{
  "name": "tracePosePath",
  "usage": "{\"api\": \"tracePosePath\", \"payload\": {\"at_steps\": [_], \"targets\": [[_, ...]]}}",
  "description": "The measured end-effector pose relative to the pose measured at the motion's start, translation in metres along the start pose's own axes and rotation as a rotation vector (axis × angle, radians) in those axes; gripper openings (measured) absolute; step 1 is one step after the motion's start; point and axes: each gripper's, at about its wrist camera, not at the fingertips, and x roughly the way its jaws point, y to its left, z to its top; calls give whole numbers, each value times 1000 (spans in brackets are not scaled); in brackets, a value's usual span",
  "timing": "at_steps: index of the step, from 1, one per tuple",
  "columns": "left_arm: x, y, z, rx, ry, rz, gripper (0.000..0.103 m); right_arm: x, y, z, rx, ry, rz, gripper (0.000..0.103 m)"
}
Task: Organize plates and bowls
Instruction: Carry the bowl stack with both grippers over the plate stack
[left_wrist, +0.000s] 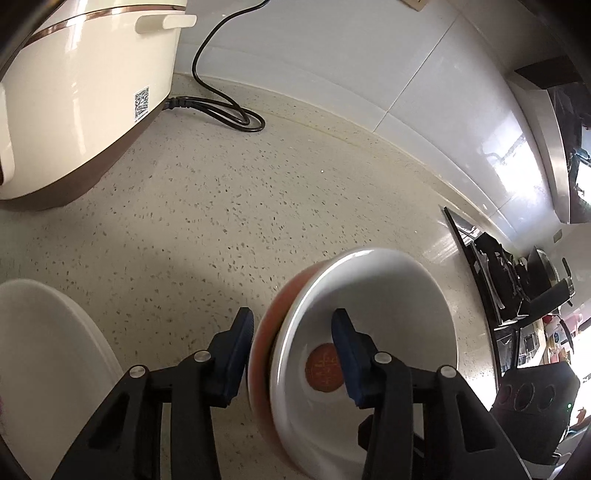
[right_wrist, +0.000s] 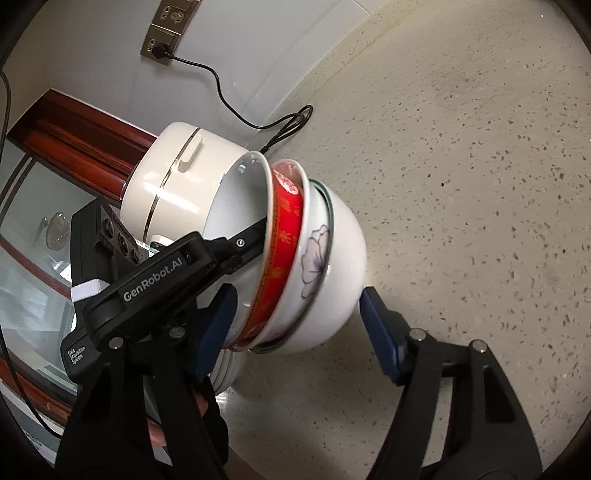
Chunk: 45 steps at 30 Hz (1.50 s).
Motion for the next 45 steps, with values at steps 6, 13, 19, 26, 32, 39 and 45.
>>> {"api": "tracePosePath", "payload": {"at_steps": [6,13,19,26,32,39,45], "targets": [[-2,-4,-7,-4,-19,-2,45,-7,-1,-6,-33,-6,8,71],[-16,-10,-14,24,-74,15,45,-16,2,-8,-66,-42,46,71],[-32,-8,-16,18,-109,10,45,-20,12,-9,-116,-51,63,71],[-50,-1,-20,11,-146,15,45,-17,28,-11,-143,-45,71,71],[-72,7,-23,4,-201,29,46,-15,49,-16,-178,-37,86,71],[-98,29,-24,-18,-251,37,46,-3,77,-23,-214,-19,108,71],[-120,60,-28,-66,-288,57,47,22,103,-33,-239,24,130,71]]}}
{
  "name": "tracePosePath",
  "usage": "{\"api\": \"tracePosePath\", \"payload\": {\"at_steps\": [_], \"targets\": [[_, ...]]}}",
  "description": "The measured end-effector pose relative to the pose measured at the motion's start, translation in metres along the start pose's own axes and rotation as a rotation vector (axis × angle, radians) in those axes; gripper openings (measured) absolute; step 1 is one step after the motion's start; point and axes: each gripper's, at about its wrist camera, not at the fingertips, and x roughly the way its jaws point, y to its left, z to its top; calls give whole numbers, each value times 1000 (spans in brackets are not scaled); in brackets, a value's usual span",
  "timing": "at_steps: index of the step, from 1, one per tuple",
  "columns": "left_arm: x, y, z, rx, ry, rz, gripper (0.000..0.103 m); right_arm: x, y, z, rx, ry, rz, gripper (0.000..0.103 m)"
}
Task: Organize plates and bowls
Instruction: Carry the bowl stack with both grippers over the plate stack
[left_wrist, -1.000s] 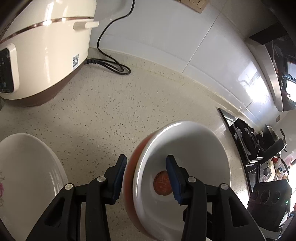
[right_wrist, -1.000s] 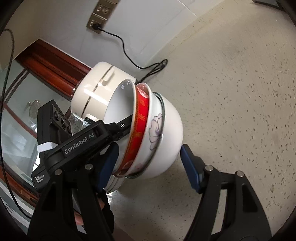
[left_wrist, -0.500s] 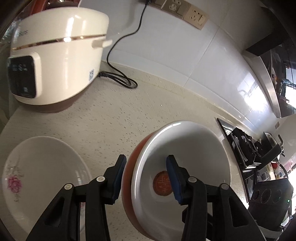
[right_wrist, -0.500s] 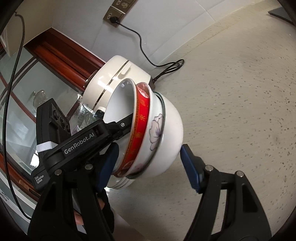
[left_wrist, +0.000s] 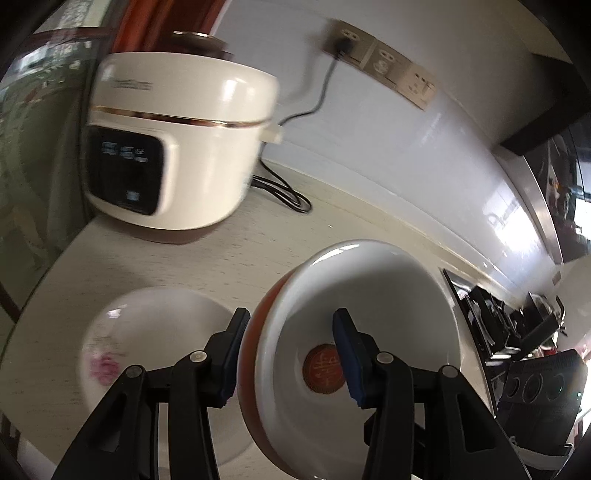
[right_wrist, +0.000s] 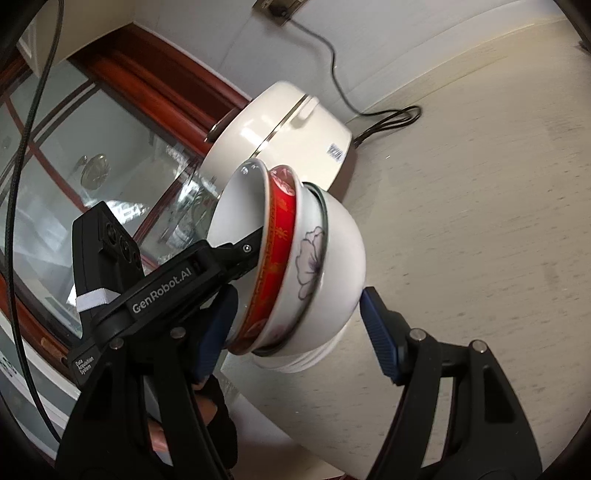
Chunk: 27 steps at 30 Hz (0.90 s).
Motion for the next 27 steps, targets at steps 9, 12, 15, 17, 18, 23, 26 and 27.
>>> {"api": "tracePosePath", "payload": {"at_steps": [9,12,15,17,18,23,26,27], "targets": [[-22,52,5,-73,-32,48,49,49,26,-6,-18,85,33,71],[-22,62,3,-88,-34,57,50,60,28,-8,-21,104,36,71],[-20,73,3,-100,-27,61,50,66,28,-12,-20,121,35,71],[-16,77,2,-106,-21,66,50,75,27,-10,-14,134,30,71],[-14,79,2,-111,-15,65,50,76,26,-11,-10,138,27,71],[-9,84,-1,-121,-2,66,50,81,21,-10,5,152,20,71],[-4,84,-1,-111,5,69,51,83,20,-12,3,155,13,71],[-3,84,-1,-111,13,70,51,82,19,-14,4,159,7,71]]}}
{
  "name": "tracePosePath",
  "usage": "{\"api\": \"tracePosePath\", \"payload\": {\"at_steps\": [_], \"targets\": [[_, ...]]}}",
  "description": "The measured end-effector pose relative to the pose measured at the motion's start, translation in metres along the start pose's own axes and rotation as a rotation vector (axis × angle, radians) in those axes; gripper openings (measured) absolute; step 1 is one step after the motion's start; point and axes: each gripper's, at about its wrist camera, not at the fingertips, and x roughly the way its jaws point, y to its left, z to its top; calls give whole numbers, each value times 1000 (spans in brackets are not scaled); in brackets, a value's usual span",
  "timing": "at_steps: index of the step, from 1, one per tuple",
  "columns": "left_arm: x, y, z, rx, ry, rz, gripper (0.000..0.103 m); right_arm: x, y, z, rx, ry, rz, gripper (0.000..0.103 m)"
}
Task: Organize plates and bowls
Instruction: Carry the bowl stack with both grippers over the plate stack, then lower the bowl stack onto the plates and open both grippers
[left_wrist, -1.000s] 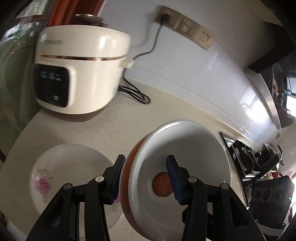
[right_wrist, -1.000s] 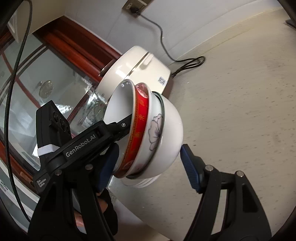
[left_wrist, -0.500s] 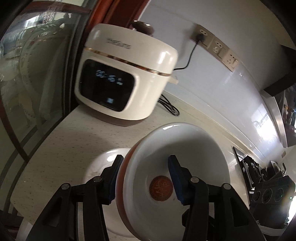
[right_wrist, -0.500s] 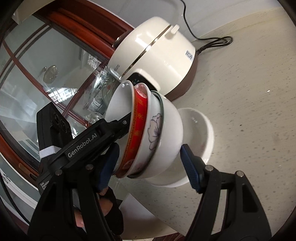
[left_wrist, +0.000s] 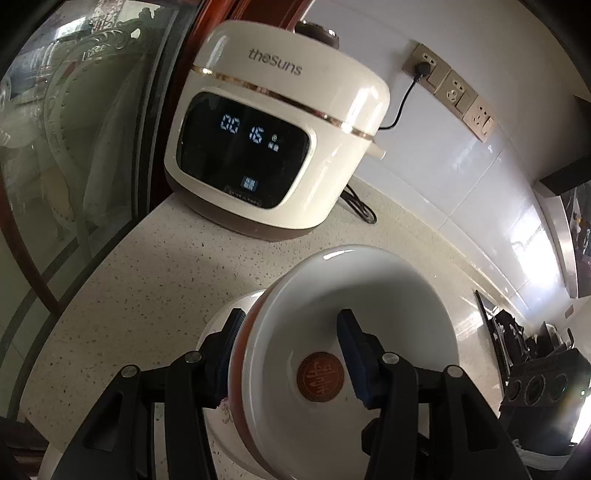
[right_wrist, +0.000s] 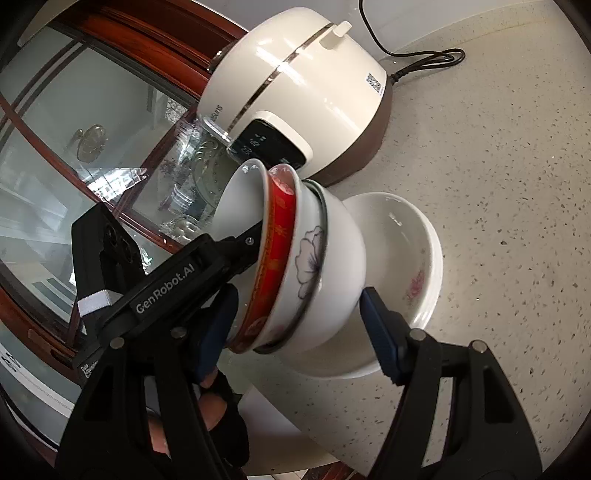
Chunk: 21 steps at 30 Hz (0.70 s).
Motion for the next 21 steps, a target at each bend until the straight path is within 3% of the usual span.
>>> {"api": "tracePosePath", "payload": {"at_steps": [10,13,17,21], "targets": [[7,4,-1,-15,3,0,56,2,-2,0,4,33,5,77],[6,5,0,-24,-15,7,68,-1,1,-1,-12,19,-19,88],[4,5,2,-34,-36,7,79,-17,5,2,-40,-61,-64,90],[-2,4,3,-32,-59,9,83,-26,6,3,-51,-86,-63,90]]}}
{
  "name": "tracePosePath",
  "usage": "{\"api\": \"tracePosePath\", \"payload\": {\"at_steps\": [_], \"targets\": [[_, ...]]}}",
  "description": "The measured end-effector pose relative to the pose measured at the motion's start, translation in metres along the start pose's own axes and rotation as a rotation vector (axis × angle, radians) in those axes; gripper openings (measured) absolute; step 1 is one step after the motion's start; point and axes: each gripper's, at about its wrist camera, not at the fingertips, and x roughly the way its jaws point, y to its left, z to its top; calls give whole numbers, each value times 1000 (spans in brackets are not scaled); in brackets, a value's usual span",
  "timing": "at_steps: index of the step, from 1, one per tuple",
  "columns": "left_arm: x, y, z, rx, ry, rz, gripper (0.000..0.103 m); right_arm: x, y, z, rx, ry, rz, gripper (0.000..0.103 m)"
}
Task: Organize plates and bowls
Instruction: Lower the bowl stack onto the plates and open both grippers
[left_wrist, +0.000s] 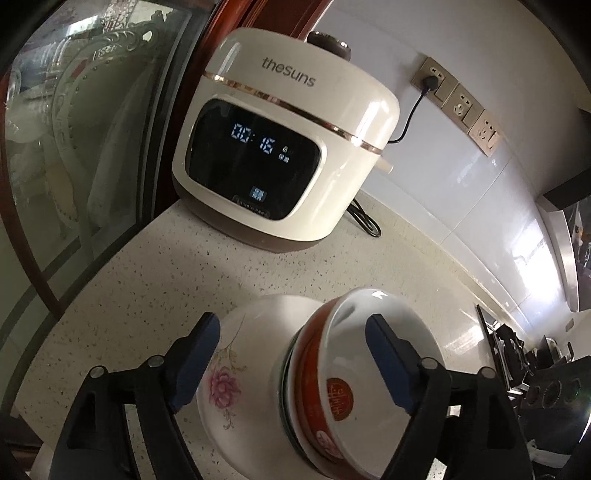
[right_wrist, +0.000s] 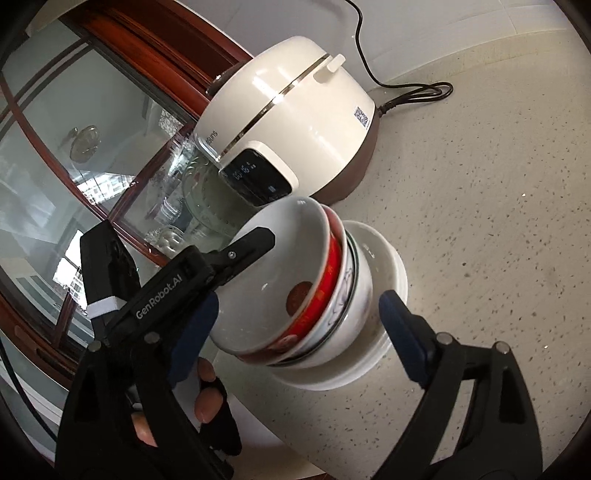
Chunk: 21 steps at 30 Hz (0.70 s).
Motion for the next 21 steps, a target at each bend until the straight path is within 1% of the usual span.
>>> {"api": "tracePosePath", "payload": {"at_steps": [5,11,13,14,16,18,20,21], "targets": [[-1,1,0,-4,-13,56,83,4,-1,-3,5,12,33,90],[-7,3,-2,-8,-43,77,84,1,2,-5,-15,3,46,90],[-13,1,-2,6,-76,82,85,-2,0,-3,-13,-3,49,90],[-17,-1,-3,17,-98,84,87,-5,0,-4,-16,-9,46,90],[-26,-5,-7,45,-143,90,93,-10,-2,-4,-21,-22,35,91],[-37,-6,-12,60,-194,63,103,-18,-3,-5,-30,-43,24,93],[-50,-8,-19,76,-259,40,103,-28,-3,-8,-52,-75,-5,95],[-55,-10,-22,88,-274,40,103,-32,-2,-9,-64,-89,-19,96]]}}
